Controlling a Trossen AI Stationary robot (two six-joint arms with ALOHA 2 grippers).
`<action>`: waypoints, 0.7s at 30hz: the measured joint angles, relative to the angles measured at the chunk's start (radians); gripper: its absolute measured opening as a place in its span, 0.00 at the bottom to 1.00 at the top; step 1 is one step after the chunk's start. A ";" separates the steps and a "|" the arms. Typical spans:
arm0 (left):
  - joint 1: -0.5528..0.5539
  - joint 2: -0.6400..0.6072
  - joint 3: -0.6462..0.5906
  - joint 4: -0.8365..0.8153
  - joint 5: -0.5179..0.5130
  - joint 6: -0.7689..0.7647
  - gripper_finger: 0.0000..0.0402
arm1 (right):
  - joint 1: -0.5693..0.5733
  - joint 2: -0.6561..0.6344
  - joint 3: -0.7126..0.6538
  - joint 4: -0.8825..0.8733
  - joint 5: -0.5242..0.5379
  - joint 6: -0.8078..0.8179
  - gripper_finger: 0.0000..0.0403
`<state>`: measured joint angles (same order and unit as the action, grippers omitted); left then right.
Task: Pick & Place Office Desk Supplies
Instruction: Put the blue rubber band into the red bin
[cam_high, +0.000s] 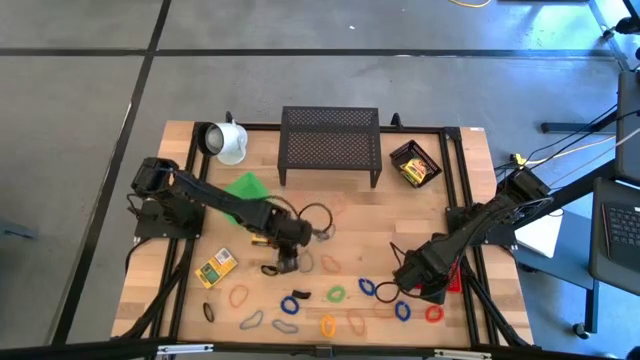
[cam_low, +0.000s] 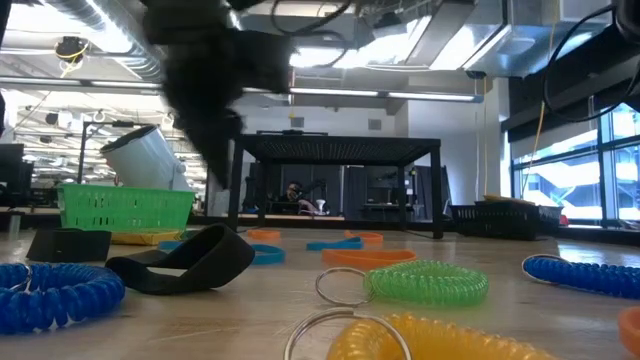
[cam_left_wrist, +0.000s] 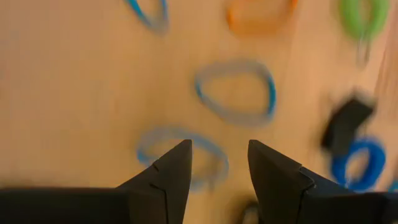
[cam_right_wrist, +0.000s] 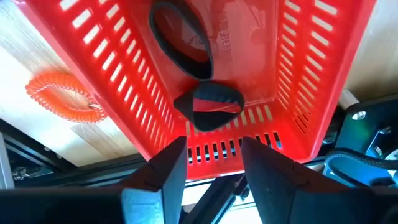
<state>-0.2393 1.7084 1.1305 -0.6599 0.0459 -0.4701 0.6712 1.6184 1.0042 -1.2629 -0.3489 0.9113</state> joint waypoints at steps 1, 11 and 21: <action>-0.016 0.000 0.000 -0.028 -0.001 0.007 0.38 | 0.000 0.000 0.000 0.000 0.000 0.004 0.38; -0.110 0.000 -0.046 0.040 -0.058 0.202 0.38 | 0.000 0.000 0.000 0.002 -0.004 0.032 0.37; -0.073 0.000 -0.168 0.173 -0.043 0.204 0.38 | 0.000 0.000 0.000 0.002 -0.008 0.039 0.37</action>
<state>-0.3120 1.7088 0.9624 -0.4872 0.0034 -0.2661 0.6712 1.6180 1.0042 -1.2610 -0.3573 0.9502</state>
